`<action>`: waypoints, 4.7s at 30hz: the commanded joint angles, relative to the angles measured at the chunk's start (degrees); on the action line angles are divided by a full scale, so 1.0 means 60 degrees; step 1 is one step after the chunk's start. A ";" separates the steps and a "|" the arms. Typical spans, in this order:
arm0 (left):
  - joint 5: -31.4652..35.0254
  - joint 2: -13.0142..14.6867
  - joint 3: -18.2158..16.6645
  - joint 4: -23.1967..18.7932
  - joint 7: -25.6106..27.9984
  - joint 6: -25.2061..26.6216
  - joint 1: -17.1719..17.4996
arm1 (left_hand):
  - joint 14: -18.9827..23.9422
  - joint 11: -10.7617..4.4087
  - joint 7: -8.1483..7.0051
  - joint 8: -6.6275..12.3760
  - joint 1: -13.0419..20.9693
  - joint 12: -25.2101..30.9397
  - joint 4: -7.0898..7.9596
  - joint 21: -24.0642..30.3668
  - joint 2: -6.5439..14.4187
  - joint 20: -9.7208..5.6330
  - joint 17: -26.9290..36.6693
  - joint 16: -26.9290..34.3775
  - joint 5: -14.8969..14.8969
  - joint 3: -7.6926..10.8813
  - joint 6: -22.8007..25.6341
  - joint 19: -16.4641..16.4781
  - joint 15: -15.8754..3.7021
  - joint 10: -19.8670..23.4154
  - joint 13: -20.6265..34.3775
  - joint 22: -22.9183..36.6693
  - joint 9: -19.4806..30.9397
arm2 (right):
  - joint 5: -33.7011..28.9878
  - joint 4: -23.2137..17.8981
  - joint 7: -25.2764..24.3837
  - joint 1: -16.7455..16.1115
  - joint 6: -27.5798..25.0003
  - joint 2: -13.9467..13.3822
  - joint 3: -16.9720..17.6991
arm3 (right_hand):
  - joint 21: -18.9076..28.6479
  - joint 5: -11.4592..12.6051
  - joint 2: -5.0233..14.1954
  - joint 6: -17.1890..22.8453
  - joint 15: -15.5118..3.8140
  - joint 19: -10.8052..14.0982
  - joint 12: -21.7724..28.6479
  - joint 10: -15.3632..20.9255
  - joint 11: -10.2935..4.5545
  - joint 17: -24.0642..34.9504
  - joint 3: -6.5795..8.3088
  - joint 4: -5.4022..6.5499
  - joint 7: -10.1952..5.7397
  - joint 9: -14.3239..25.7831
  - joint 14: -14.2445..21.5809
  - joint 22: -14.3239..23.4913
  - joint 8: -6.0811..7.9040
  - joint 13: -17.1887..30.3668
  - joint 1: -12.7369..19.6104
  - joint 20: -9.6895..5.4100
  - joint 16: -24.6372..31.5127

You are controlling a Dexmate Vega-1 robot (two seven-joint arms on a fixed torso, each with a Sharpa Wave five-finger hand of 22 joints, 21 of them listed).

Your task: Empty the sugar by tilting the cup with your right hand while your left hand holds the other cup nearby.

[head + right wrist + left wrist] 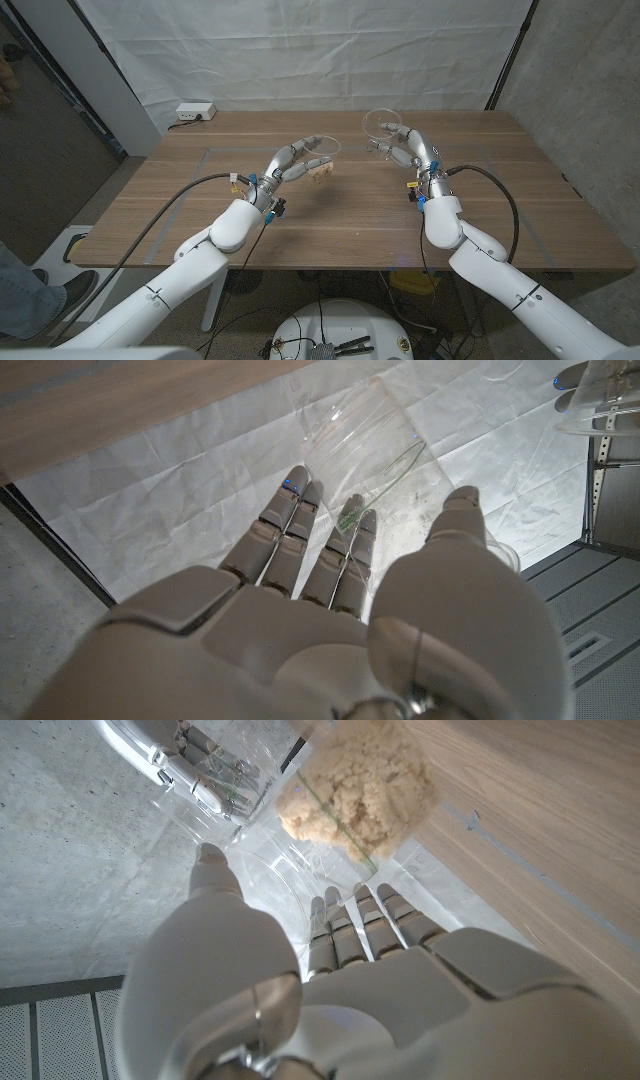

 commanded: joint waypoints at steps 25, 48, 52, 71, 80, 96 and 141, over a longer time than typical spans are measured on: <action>0.0452 -0.0903 0.0219 0.1653 0.0942 -0.1099 -0.0377 | 0.0001 -0.0186 -0.0218 0.0028 -0.0055 -0.0028 -0.0002 0.0004 -0.0050 -0.0176 0.0014 0.0029 0.0015 -0.0121 0.0020 -0.0050 -0.0387 0.0014 0.0024 0.0045 0.0052 | 0.1851 0.1277 -0.0364 -0.0112 -0.0545 0.0659 -0.0104 | -0.0144 -0.0130 0.0098 0.0015 -0.1125 -0.0283 -0.0086 -0.0017 0.0057 0.0027 0.0266 0.0254 -0.0131 0.0034 -0.0312 0.0047 -0.0023 0.0044 0.0037 -0.0878 -0.0179; 0.0255 -0.0997 0.0349 0.2087 0.0596 -0.0896 -0.0617 | -0.0391 -0.0527 -0.0515 -0.0035 0.0213 -0.0078 -0.0164 -0.0152 -0.0218 0.0106 -0.0008 -0.0038 0.0127 -0.0197 -0.0346 -0.0842 -0.0551 -0.0262 0.0026 0.0036 0.0065 | 0.2002 0.2149 -0.0887 0.0010 -0.0126 0.0820 -0.0298 | -0.0285 -0.0175 0.0062 -0.0162 -0.0976 -0.0609 -0.0243 -0.0291 -0.0050 0.0038 0.0273 0.0233 -0.0246 0.0030 -0.0721 0.0041 -0.0074 0.0050 0.0038 -0.0765 -0.0256; 0.0226 -0.1004 0.0351 0.2117 0.0551 -0.0937 -0.0635 | -0.0395 -0.0502 -0.0526 -0.0024 0.0204 -0.0071 -0.0156 -0.0141 -0.0221 0.0105 -0.0004 -0.0028 0.0135 -0.0212 -0.0337 -0.0863 -0.0547 -0.0261 0.0027 0.0036 0.0066 | 0.1755 0.2249 -0.1026 0.0049 -0.0207 0.0831 -0.0432 | -0.0309 -0.0179 0.0046 -0.0209 -0.0946 -0.0666 -0.0259 -0.0317 -0.0127 0.0038 0.0269 0.0229 -0.0314 0.0030 -0.0788 0.0040 -0.0088 0.0052 0.0035 -0.0737 -0.0262; 0.0232 -0.0886 0.0289 0.1915 0.0518 -0.0845 -0.0551 | -0.0398 -0.0494 -0.0517 0.0006 0.0140 -0.0046 -0.0101 -0.0105 -0.0208 0.0117 0.0006 0.0003 0.0160 -0.0268 -0.0311 -0.0928 -0.0543 -0.0245 0.0030 0.0036 0.0070 | 0.1486 0.2636 -0.1245 0.0170 -0.0256 0.0957 -0.0583 | -0.0360 -0.0183 0.0001 -0.0379 -0.0929 -0.0798 -0.0369 -0.0556 -0.0225 0.0045 0.0248 0.0236 -0.0425 0.0030 -0.0964 0.0036 -0.0129 0.0059 -0.0009 -0.0679 -0.0250; 0.0264 -0.0877 0.0291 0.1866 0.0537 -0.0801 -0.0546 | -0.0396 -0.0490 -0.0537 0.0016 0.0122 -0.0041 -0.0085 -0.0089 -0.0206 0.0122 0.0008 0.0011 0.0168 -0.0291 -0.0298 -0.0938 -0.0568 -0.0249 0.0031 0.0036 0.0071 | 0.1525 0.2618 -0.1147 0.0138 -0.0398 0.0923 -0.0578 | -0.0382 -0.0182 -0.0053 -0.0537 -0.0883 -0.0862 -0.0453 -0.0774 -0.0249 0.0049 0.0213 0.0250 -0.0479 0.0030 -0.1099 0.0034 -0.0163 0.0065 -0.0069 -0.0642 -0.0253; 0.0245 -0.0806 0.0266 0.1760 0.0528 -0.0740 -0.0465 | -0.0421 -0.0497 -0.0537 0.0019 0.0109 -0.0030 -0.0066 -0.0070 -0.0208 0.0129 0.0007 0.0012 0.0188 -0.0333 -0.0313 -0.0981 -0.0559 -0.0247 0.0031 0.0035 0.0071 | 0.1762 0.2520 -0.0723 0.0153 -0.0624 0.0766 -0.0543 | -0.0525 -0.0162 -0.0384 -0.1045 -0.0657 -0.1301 -0.0586 -0.1328 -0.0170 0.0073 -0.0089 0.0435 -0.0488 0.0028 -0.1586 0.0017 -0.0214 0.0088 -0.0600 -0.0364 -0.0247; 0.0369 -0.1020 0.0581 0.2689 0.0185 -0.0715 -0.1084 | -0.0989 -0.0647 -0.0651 -0.0100 0.0152 -0.0137 -0.0094 -0.0190 -0.0414 0.0422 0.0000 -0.0105 0.0278 -0.0556 -0.0813 -0.1666 -0.0562 -0.0694 0.0031 0.0029 0.0071 | 0.1635 0.2087 -0.0569 0.0022 -0.1203 0.0556 -0.0569 | -0.0711 0.0297 -0.0997 -0.2888 -0.0003 -0.2634 -0.0743 -0.3403 0.0337 0.0090 -0.0695 0.0687 -0.0089 0.0003 -0.3124 -0.0023 -0.0272 0.0123 -0.1495 0.0593 -0.0275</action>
